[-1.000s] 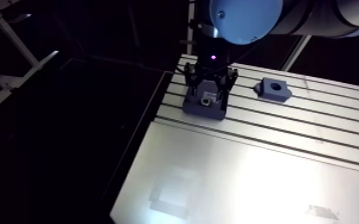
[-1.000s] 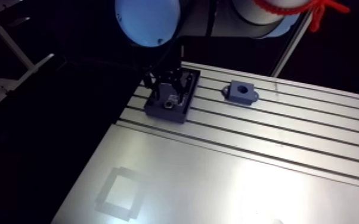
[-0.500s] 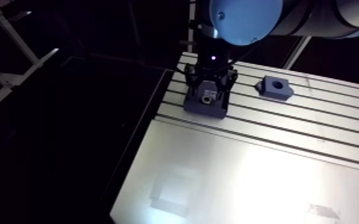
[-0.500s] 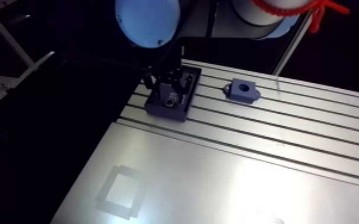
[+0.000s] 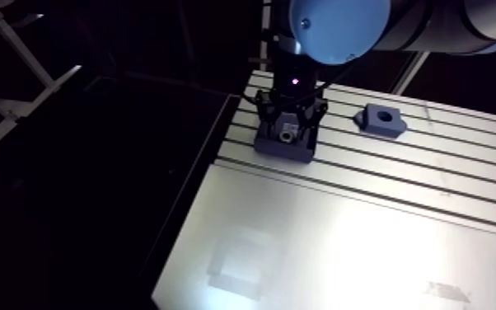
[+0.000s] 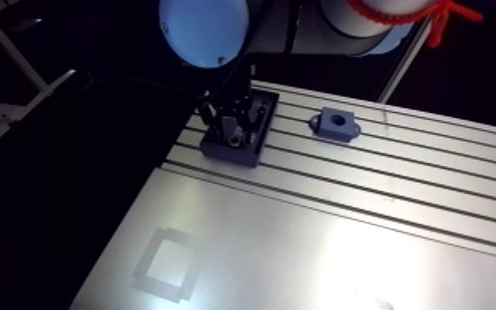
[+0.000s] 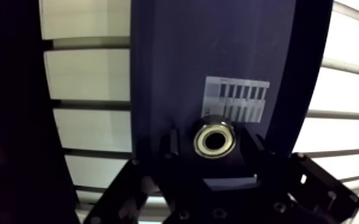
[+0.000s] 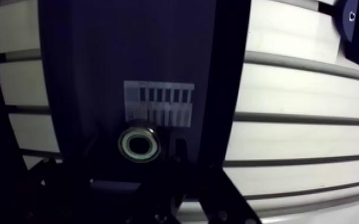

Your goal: Pick up the bearing and press it into the housing until flush.

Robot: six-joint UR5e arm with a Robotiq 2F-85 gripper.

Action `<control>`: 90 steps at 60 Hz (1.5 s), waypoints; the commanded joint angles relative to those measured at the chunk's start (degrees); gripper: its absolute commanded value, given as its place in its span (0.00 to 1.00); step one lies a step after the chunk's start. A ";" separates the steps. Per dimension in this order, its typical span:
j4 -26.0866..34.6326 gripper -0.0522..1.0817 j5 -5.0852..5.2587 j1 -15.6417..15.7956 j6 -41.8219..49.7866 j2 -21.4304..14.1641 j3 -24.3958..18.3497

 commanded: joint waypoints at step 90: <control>-0.29 0.51 -0.10 0.01 0.00 -0.06 0.09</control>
